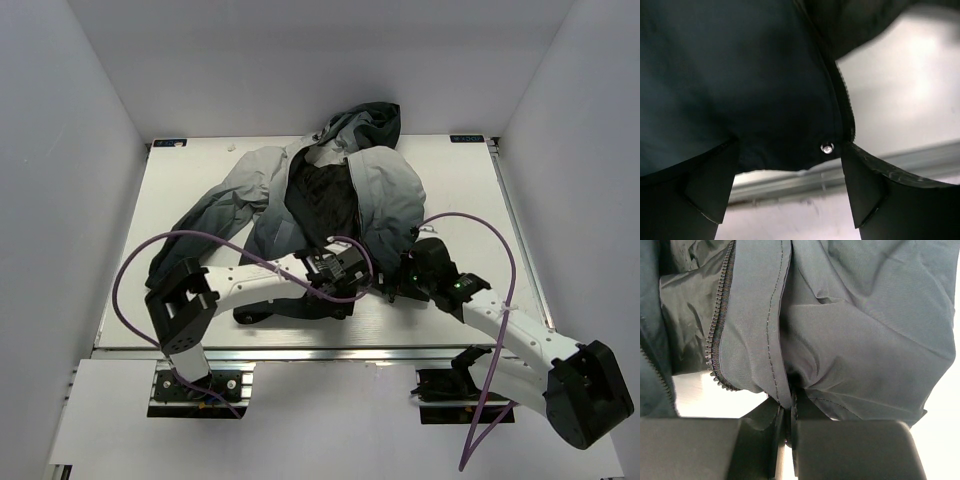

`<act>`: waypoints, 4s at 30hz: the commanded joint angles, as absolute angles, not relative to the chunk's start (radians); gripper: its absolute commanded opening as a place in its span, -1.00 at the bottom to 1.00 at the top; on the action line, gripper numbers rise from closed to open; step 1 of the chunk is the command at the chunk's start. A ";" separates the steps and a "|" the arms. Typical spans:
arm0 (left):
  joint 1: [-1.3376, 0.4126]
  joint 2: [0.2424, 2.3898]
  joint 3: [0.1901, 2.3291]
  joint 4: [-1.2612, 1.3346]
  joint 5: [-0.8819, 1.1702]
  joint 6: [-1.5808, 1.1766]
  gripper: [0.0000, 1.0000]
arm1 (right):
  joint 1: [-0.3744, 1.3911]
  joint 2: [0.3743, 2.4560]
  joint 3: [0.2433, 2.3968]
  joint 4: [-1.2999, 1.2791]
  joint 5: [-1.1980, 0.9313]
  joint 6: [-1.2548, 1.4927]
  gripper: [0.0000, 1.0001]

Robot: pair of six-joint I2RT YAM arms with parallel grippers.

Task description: Zip up the jacket

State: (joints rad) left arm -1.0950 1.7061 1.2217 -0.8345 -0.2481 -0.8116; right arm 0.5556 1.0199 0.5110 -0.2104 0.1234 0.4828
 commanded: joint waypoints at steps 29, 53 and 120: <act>-1.058 1.788 1.218 -0.674 -0.201 -0.680 0.68 | 0.549 0.999 0.479 -0.227 0.163 0.511 -1.00; -1.031 1.776 1.114 -0.618 -0.198 -0.640 0.78 | 0.549 1.022 0.502 -0.252 0.181 0.515 -1.00; -1.011 1.378 0.944 -0.744 -0.002 -0.724 -1.00 | 0.563 1.164 0.807 -0.136 -0.006 0.380 -1.00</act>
